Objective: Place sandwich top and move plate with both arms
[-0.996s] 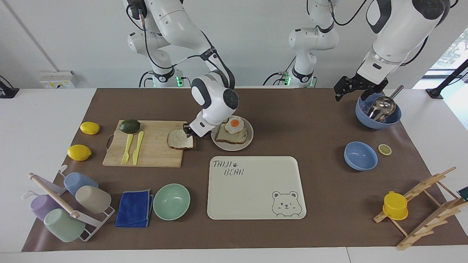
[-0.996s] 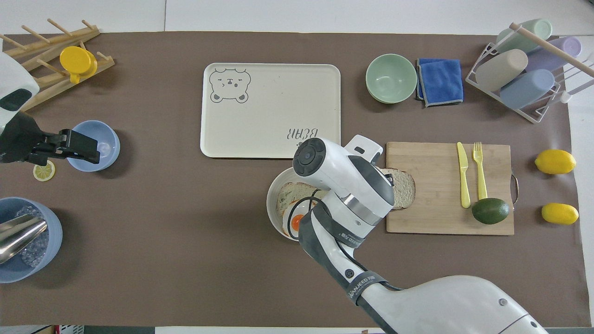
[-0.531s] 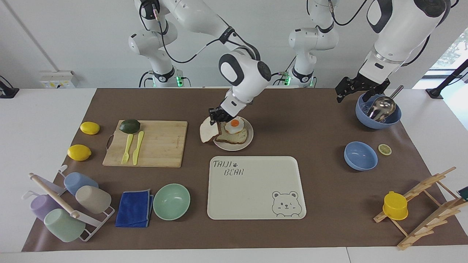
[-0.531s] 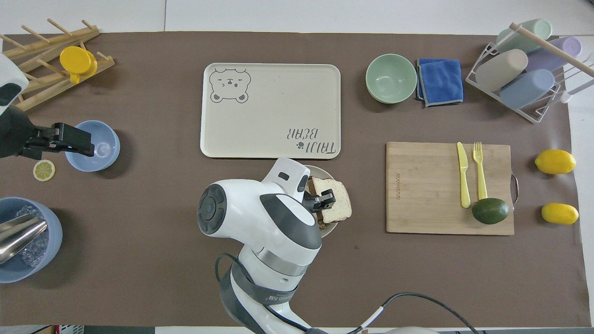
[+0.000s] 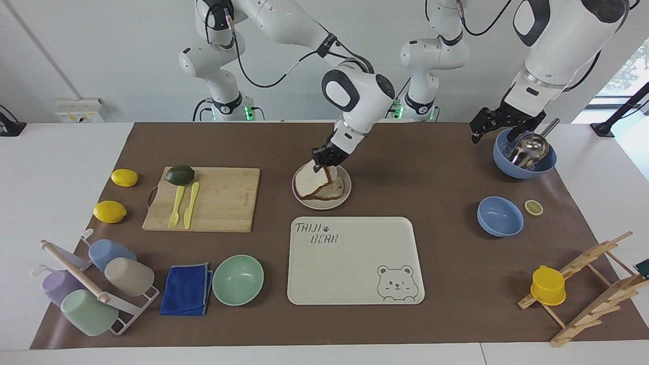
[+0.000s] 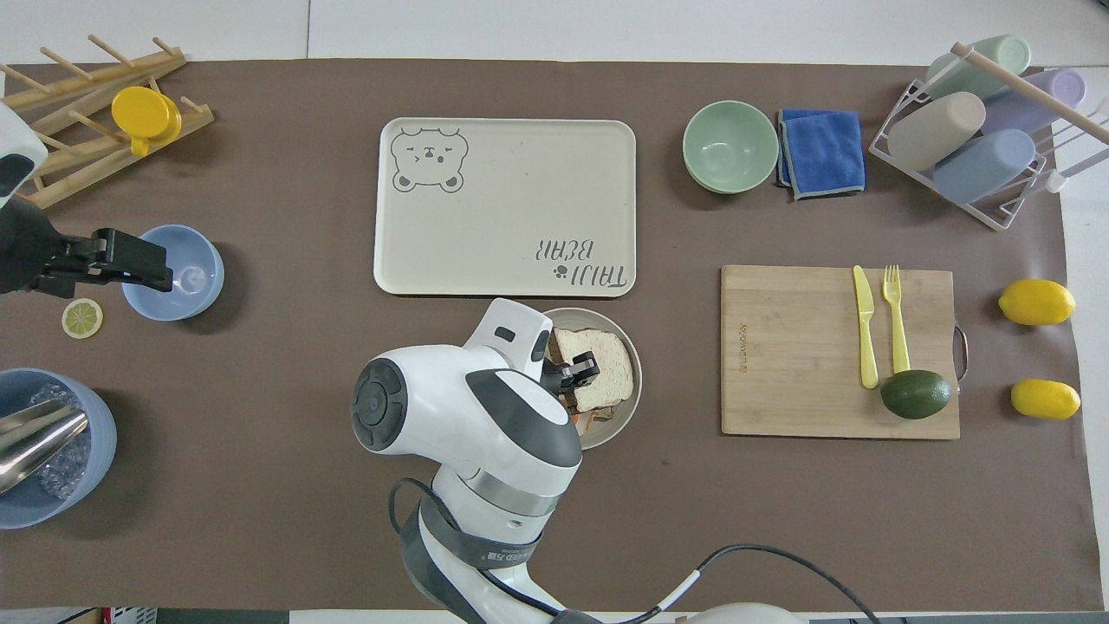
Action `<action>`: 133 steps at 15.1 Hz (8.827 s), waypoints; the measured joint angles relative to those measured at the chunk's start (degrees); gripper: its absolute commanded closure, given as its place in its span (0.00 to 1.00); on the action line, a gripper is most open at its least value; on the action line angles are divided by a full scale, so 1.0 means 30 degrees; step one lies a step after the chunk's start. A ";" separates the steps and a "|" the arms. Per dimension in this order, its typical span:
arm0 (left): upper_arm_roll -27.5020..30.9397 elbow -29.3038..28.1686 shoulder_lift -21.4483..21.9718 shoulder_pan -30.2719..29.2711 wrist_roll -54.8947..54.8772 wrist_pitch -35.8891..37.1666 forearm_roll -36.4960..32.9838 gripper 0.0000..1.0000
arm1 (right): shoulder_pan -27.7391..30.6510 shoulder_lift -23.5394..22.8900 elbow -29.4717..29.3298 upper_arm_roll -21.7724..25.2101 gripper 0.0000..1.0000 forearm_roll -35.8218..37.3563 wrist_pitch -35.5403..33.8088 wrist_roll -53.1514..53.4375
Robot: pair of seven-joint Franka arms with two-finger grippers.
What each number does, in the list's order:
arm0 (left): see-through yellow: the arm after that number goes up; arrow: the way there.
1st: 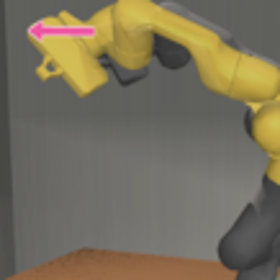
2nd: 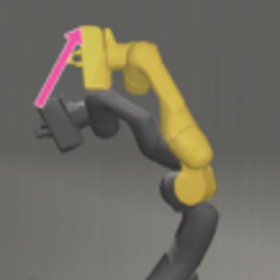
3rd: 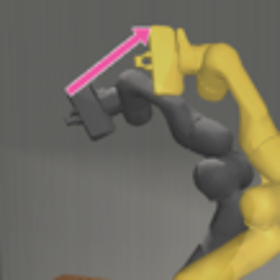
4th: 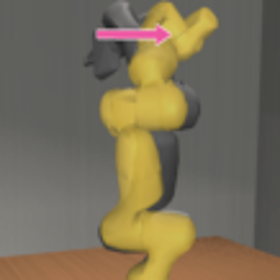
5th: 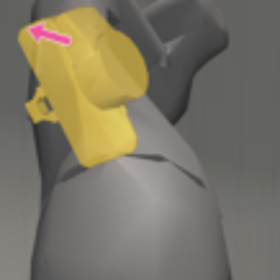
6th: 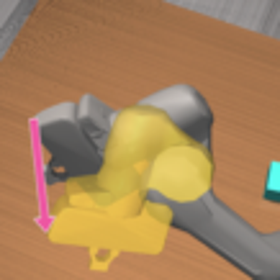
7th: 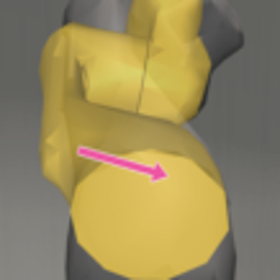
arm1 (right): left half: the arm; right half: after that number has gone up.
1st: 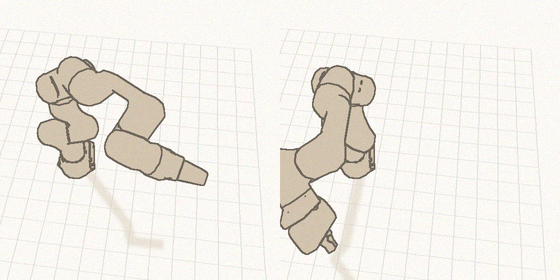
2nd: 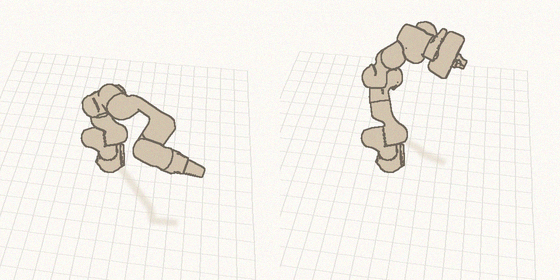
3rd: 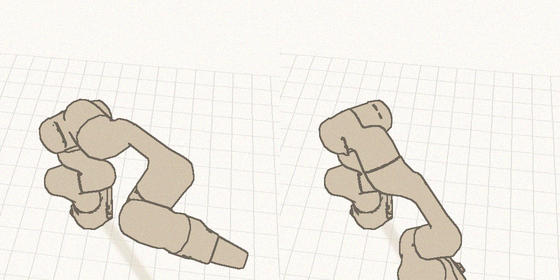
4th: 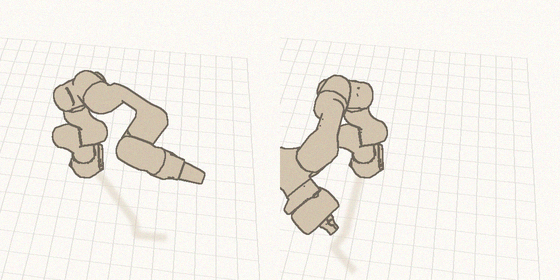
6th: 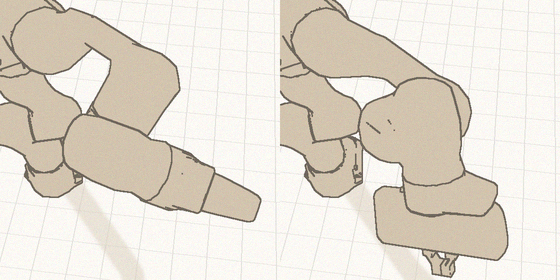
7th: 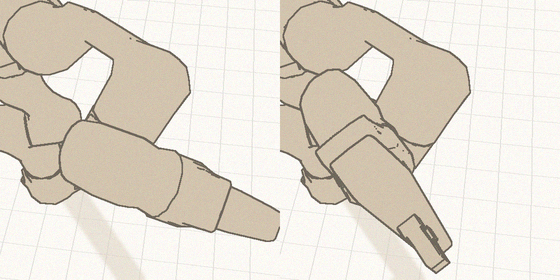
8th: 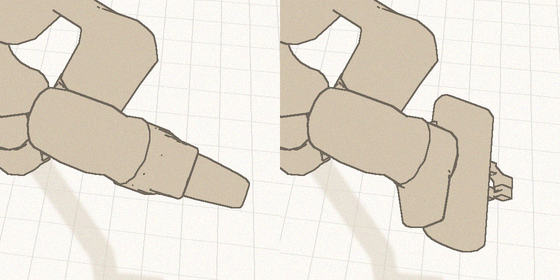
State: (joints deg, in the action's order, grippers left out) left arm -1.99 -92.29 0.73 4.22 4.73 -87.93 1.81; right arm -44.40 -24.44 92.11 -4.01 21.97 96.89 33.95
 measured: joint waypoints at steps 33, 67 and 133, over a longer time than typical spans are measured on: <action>-0.0660 -1.2297 0.0919 0.8907 0.7607 -1.2772 0.2884 0.00 | 1.5444 0.7829 -0.0346 0.0361 0.00 -0.6150 -0.4892 -0.8658; -0.0479 -1.1602 -0.3168 1.0121 0.7191 -1.7125 0.5652 1.00 | 1.4760 0.7858 -0.0969 0.2609 0.00 -0.6849 -0.4588 -1.1841; -0.0711 0.1443 0.0396 -0.0477 0.0042 0.2753 0.0239 0.00 | 1.4432 0.7617 -0.1236 0.1565 0.00 -0.6857 -0.4638 -1.1840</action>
State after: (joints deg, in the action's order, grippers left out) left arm -4.12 -87.96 1.92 2.79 4.86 -79.67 2.53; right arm -1.10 -1.59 88.40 0.68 1.40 82.98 -1.57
